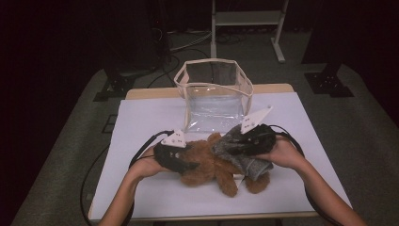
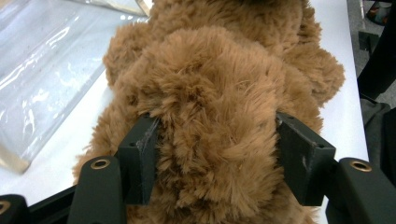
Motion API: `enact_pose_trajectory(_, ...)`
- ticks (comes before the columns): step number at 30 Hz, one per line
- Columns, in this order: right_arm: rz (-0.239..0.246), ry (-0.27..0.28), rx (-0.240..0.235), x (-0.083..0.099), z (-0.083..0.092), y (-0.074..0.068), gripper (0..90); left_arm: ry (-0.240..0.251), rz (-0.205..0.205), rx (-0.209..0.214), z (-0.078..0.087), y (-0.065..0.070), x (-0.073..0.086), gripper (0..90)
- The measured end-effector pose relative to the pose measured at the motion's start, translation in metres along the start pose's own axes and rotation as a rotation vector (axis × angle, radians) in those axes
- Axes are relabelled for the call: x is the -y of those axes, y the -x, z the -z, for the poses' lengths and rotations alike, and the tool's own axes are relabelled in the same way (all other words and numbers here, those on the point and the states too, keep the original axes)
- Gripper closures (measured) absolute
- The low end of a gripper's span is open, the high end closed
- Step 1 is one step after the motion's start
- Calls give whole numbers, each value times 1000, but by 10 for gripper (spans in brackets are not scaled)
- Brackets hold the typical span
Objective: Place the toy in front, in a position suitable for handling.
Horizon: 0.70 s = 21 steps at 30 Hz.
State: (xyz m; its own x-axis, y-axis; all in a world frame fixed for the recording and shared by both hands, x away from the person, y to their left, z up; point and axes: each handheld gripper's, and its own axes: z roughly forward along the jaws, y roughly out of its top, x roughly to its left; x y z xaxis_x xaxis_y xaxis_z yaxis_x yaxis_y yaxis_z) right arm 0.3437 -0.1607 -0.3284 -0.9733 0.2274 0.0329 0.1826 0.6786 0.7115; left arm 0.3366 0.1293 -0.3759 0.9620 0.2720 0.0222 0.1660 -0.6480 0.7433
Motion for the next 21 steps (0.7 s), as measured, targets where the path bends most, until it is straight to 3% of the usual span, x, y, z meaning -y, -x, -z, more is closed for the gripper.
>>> enact_pose_trajectory(4, 19, -38, -4, -7, -16, -3, 808, -26, -30, -10, -2, 1, -7, 357)
enact_pose_trajectory(6, 16, -36, -20, 0, -21, -2, 808, -28, -31, -10, -1, 0, -6, 355)
enact_pose_trajectory(13, -20, -42, -2, 29, 7, 1, 808, -21, -27, -10, 0, 0, -4, 354)
enact_pose_trajectory(17, -24, -19, 36, 26, 19, 5, 807, -36, -35, -10, 0, 0, -6, 354)
enact_pose_trajectory(21, -31, 13, 67, 11, 21, 18, 807, -51, -48, -10, 0, 2, -8, 353)
